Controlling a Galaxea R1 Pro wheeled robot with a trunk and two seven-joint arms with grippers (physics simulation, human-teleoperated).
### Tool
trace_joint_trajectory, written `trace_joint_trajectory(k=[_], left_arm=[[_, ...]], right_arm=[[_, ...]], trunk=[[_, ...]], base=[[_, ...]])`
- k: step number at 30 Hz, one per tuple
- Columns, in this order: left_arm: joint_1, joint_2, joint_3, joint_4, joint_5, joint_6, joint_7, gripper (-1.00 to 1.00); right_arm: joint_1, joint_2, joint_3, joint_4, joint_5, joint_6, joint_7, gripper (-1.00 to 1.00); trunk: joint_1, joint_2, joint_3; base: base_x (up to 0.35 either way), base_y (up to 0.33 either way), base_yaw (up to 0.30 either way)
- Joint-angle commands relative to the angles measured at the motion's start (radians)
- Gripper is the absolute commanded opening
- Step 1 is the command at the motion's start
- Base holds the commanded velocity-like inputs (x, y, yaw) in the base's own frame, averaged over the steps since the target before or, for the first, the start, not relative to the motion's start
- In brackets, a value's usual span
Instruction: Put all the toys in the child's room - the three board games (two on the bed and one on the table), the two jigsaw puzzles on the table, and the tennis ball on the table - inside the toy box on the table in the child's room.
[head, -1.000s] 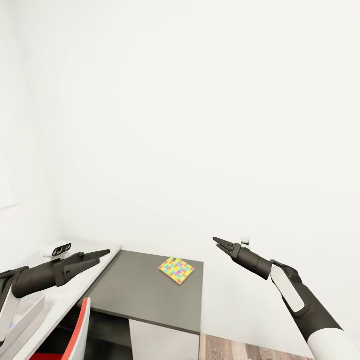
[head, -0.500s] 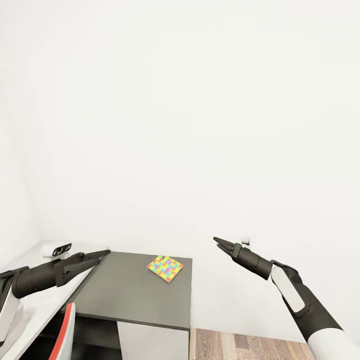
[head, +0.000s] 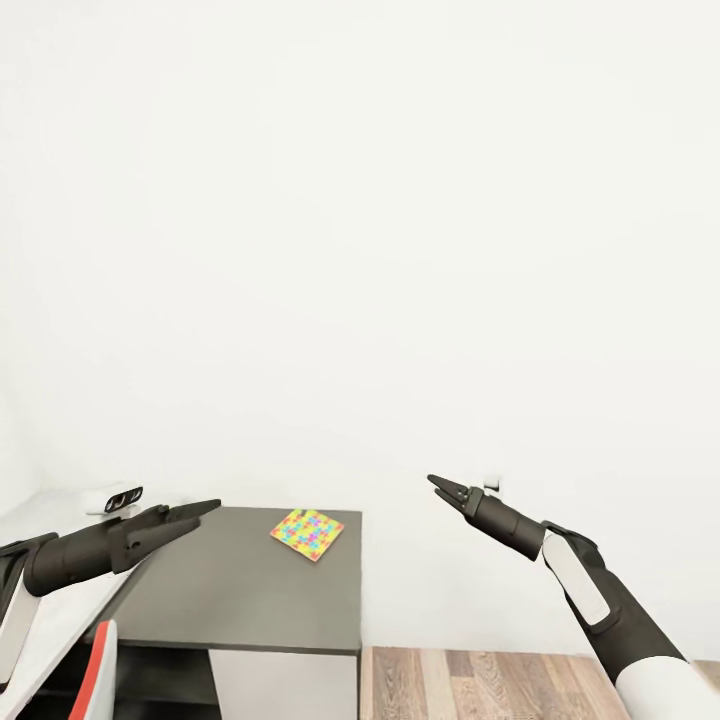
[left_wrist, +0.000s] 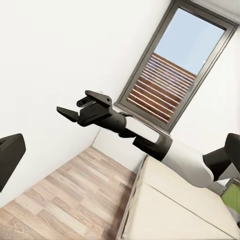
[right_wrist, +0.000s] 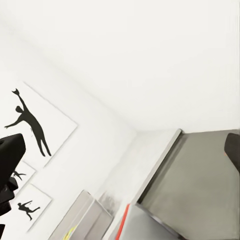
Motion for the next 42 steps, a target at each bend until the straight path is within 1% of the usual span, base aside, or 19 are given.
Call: trace_joint_trajectory(k=[1, 20, 27, 42], left_arm=[[0.000, 0.000, 0.000, 0.000, -0.001, 0.011, -0.004, 1.00], [0.000, 0.000, 0.001, 0.000, -0.001, 0.011, -0.004, 1.00], [0.000, 0.000, 0.001, 0.000, -0.001, 0.011, -0.004, 1.00], [0.000, 0.000, 0.001, 0.000, -0.001, 0.011, -0.004, 1.00]], right_arm=[[-0.001, -0.001, 0.002, 0.001, -0.009, 0.007, -0.002, 1.00], [-0.001, 0.001, 0.002, 0.003, -0.005, 0.002, -0.004, 1.00], [-0.001, 0.000, 0.001, 0.005, -0.005, -0.028, -0.009, 1.00], [-0.001, 0.000, -0.004, 0.026, -0.008, -0.041, -0.009, 1.00]], trunk=[[0.000, -0.001, -0.002], [0.000, -0.001, -0.025], [0.000, -0.001, -0.028], [0.000, -0.001, -0.028]], base=[[0.000, 0.000, -0.184], [0.000, 0.000, -0.179], [0.000, 0.000, -0.039], [0.000, 0.000, -0.002]])
